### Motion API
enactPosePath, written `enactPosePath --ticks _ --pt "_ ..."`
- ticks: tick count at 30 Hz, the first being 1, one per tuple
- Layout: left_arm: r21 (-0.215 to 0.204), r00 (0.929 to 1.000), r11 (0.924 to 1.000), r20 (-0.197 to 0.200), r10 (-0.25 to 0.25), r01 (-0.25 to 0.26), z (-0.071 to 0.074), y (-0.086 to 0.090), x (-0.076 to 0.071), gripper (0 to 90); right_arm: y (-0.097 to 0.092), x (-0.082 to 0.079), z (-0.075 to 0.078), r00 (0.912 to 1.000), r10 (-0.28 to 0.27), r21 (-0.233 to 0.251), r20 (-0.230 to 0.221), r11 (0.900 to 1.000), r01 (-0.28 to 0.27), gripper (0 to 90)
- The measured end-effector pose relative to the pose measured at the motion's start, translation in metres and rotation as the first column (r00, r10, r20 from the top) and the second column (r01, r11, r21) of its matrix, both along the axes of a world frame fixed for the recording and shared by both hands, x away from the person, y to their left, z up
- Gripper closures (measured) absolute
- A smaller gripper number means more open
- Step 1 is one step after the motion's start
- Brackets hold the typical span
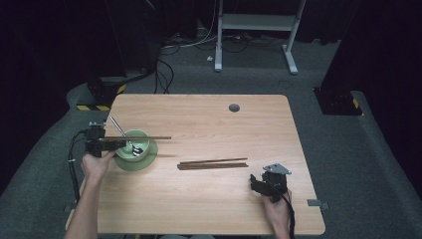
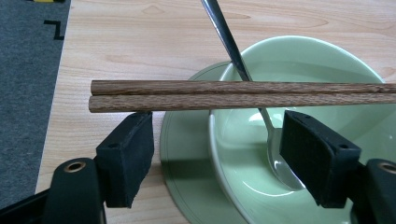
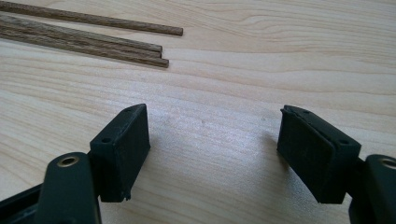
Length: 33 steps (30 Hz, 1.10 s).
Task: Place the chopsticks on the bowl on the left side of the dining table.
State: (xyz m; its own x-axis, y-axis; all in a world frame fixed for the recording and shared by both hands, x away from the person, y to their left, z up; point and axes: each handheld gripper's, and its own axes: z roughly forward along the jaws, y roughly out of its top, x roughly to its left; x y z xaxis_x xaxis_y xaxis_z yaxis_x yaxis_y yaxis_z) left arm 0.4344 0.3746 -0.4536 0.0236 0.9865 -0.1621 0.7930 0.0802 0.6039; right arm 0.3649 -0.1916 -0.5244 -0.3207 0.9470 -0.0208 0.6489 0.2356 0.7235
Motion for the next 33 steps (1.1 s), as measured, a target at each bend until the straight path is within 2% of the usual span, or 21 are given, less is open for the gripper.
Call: enactPosePath --ticks 6,13,20,25,33 --pt "0.003 0.9999 1.0 0.012 -0.003 0.003 0.003 0.0 -0.003 26.3 0.0 0.0 0.0 1.0 -0.001 0.001 0.0 1.0 0.001 24.8" --pt "0.013 0.9989 0.9999 0.046 -0.006 0.005 0.007 -0.002 -0.008 26.4 0.0 0.0 0.0 1.0 0.0 0.001 0.0 1.0 0.0 24.7" --pt "0.011 0.9951 0.9998 0.097 -0.018 0.017 0.015 -0.004 -0.017 26.5 0.0 0.0 0.0 1.0 0.001 0.001 0.0 1.0 -0.001 24.7" --pt "0.0 0.9927 0.9998 0.119 -0.021 0.021 0.019 -0.006 -0.021 27.5 0.0 0.0 0.0 1.0 0.001 0.001 0.0 1.0 -0.001 24.7" --pt "0.009 0.9871 0.9994 0.157 -0.033 0.032 0.025 -0.011 -0.025 27.5 0.0 0.0 0.0 1.0 0.001 0.001 0.0 1.0 -0.001 24.7"
